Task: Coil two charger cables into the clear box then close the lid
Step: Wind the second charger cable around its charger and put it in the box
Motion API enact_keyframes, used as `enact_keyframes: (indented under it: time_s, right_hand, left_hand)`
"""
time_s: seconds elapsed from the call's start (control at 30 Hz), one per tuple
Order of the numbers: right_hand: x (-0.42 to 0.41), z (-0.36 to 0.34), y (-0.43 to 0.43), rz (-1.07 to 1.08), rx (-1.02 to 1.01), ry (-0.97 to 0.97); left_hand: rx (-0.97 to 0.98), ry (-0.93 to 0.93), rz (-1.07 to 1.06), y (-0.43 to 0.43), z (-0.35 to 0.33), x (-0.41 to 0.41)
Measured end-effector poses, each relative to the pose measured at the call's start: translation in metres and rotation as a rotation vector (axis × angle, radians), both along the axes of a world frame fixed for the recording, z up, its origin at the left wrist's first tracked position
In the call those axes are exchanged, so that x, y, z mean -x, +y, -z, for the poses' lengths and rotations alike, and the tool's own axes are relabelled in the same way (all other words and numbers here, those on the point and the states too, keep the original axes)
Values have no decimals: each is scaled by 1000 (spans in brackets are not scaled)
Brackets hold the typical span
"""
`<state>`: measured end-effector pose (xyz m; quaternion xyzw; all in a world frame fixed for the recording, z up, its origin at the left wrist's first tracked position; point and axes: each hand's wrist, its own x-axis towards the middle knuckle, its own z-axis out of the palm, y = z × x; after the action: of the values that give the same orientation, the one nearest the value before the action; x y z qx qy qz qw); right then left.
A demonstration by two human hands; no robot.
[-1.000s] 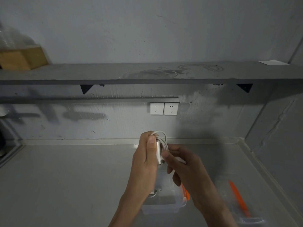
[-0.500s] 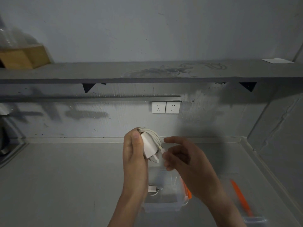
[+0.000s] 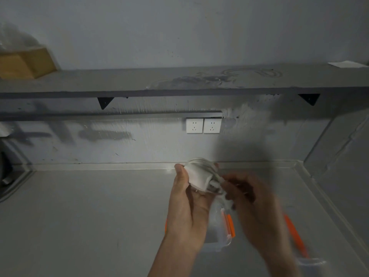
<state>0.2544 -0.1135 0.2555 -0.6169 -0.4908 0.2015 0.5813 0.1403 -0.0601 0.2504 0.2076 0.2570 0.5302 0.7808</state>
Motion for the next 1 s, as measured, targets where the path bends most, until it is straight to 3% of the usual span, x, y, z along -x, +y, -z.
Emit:
enact_keyframes:
  time_s: [0.1,0.23,0.37,0.5,0.63,0.8,1.0]
  right_hand:
    - [20,19,13,45,-6,278]
    - [30,32,24,12,-19,408]
    - [42,42,30,31,27,350]
    - [56,52,26,-105,148,246]
    - [64,49,39,-3,116,282]
    - [57,51,47,50,85,48]
    - [64,60,54,-84,135,-629]
  left_hand:
    - [17,27,-78,5,11,0]
    - [12,95,-147,7,22,9]
    - [5,132,-200,5,23,15]
    - [41,149,-242,10,26,27]
    - [-73,279,-119,15,35,38]
    - [-138,465,40,37,38,67]
    - [-238,630,85,47,52,78]
